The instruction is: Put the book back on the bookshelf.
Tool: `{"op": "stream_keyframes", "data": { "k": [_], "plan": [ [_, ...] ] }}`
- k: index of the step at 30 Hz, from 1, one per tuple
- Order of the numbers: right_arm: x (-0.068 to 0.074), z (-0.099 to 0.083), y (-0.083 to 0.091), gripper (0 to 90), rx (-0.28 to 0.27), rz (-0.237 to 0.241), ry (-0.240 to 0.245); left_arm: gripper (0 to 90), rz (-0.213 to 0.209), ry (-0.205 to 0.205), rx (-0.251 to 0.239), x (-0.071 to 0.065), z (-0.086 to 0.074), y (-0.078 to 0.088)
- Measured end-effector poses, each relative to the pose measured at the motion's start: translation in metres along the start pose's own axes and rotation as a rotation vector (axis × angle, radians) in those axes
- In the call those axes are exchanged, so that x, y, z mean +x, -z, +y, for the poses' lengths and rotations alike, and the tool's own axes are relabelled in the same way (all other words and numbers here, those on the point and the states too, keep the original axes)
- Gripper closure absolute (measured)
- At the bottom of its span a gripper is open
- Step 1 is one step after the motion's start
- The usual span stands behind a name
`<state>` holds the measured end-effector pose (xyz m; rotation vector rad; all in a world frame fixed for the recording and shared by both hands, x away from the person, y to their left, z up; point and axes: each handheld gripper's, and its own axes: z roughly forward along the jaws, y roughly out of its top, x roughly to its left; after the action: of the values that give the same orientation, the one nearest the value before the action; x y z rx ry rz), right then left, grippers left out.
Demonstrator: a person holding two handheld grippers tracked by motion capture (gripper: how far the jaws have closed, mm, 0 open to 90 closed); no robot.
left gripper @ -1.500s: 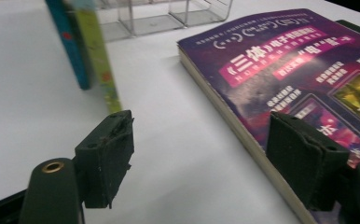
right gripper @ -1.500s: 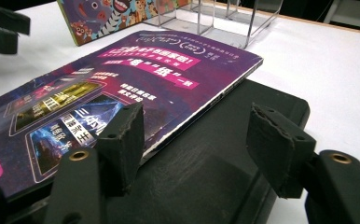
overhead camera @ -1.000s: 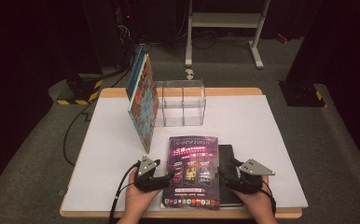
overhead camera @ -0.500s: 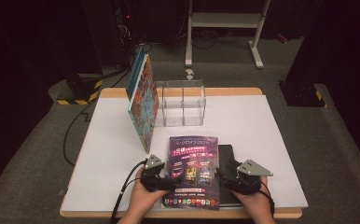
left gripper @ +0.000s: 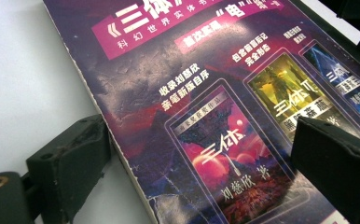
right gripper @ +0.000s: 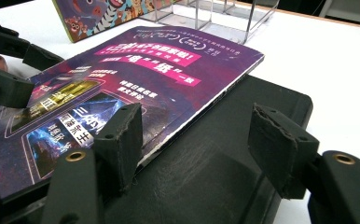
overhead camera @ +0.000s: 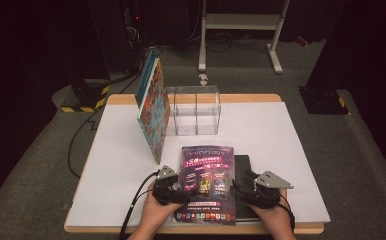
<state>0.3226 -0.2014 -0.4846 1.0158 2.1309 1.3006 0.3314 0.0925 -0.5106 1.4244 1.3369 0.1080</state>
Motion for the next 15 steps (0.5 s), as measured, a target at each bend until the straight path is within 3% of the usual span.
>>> {"op": "stream_keyframes", "data": {
  "k": [14, 15],
  "plan": [
    [-0.0045, -0.0009, -0.0005, 35.3, 0.007, -0.013, -0.006, 7.7, -0.063, 0.007, -0.006, -0.0077, -0.001, 0.0001],
    [-0.0051, -0.0011, -0.0004, 35.3, 0.007, -0.015, -0.008, 7.7, -0.066, -0.006, 0.001, -0.0076, -0.001, 0.0004]
  ]
}}
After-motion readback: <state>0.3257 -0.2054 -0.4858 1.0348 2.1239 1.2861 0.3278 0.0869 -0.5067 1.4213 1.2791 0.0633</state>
